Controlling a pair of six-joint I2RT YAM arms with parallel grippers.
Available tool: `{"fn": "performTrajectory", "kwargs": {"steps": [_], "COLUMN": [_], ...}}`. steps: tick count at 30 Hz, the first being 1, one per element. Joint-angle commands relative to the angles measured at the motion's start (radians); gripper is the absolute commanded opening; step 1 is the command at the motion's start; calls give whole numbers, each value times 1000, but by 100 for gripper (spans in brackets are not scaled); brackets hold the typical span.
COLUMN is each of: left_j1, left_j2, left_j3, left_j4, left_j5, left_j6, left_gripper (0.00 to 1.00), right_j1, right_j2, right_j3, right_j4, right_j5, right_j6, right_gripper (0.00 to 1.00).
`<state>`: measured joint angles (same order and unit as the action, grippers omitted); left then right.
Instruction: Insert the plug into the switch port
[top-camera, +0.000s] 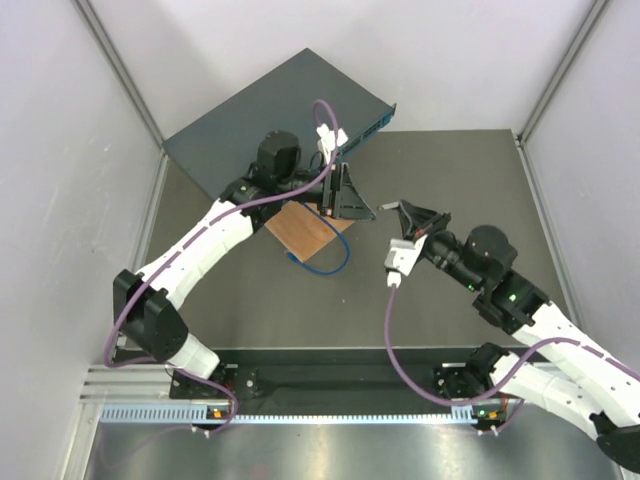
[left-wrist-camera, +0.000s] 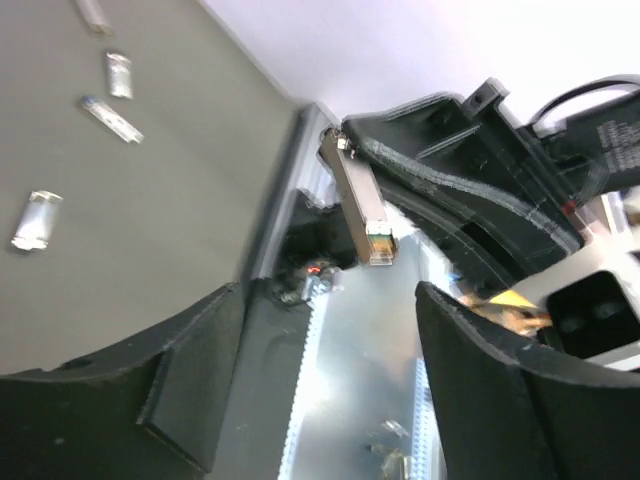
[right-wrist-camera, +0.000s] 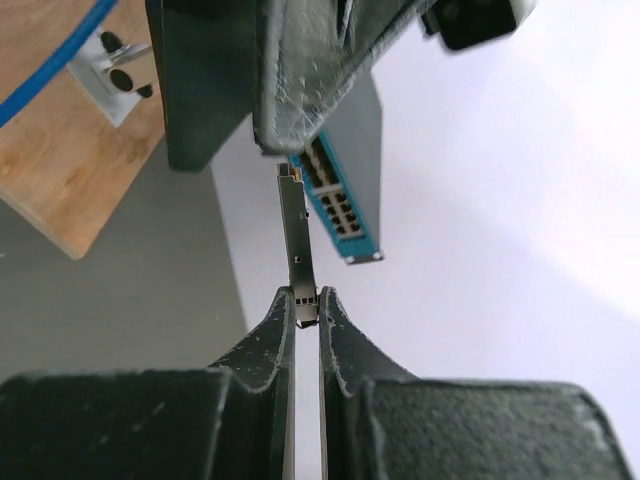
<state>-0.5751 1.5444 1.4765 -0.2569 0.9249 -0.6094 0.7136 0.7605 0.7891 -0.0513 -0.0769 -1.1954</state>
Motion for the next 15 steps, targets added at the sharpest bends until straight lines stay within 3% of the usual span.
{"fn": "performTrajectory", "kwargs": {"steps": [1, 2, 4, 15], "left_j1": [3, 1, -12, -40], "left_j2": [-61, -66, -76, -64], "left_j3": [-88, -116, -174, -220], "left_j4": [309, 382, 488, 589], "left_j5": [106, 124, 144, 170], "left_j6": [-211, -324, -394, -486], "left_gripper": [73, 73, 69, 47], "right_j1": [70, 84, 115, 156], "right_j2": [-55, -59, -76, -93], "right_j3": [-56, -62, -77, -120], "right_j4": [178, 180, 183, 202], "right_j5": [69, 71, 72, 68], "right_j6": [-160, -176, -199, -240], "right_gripper": [0, 0, 0, 0]}}
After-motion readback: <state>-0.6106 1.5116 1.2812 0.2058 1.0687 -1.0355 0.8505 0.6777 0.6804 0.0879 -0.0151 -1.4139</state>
